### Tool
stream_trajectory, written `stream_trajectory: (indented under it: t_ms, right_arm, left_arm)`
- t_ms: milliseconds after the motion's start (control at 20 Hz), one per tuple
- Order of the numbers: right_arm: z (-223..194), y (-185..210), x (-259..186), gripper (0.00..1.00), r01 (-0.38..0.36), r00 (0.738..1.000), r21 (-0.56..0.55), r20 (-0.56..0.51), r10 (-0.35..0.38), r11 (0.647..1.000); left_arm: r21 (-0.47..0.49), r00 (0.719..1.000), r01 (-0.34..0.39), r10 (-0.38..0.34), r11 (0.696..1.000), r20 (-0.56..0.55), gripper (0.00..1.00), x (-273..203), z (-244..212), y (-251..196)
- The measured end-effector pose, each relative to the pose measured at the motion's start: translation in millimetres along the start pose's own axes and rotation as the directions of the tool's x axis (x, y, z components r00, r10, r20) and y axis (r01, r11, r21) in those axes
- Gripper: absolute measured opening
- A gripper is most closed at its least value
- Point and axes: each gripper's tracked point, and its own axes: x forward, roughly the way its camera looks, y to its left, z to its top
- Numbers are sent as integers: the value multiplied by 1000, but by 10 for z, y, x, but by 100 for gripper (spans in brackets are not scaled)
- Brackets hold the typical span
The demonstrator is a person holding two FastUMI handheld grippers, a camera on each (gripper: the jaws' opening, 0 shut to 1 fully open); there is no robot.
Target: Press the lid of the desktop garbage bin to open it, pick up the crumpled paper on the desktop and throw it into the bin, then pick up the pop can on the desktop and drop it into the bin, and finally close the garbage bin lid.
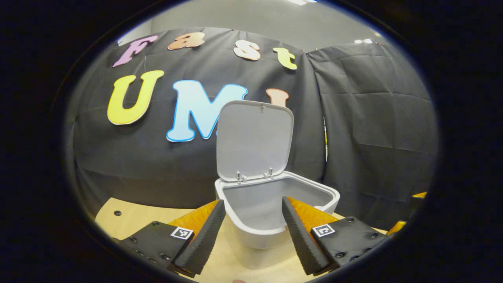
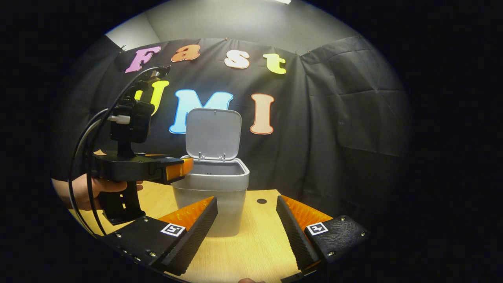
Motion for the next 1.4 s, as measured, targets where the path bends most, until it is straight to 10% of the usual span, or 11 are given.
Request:
stream_trajectory:
  t_ms: [700,1400]
  right_arm:
    - [-138,806,-30,96,-228,973,-20,-41,227,973]
    - [-722,1519,-88,97,-432,880,11,-216,424,902]
  left_arm:
    - [14,974,-222,221,975,45,94,-1212,30,863]
    - [-2,916,-392,391,920,86,94,-2170,125,1221]
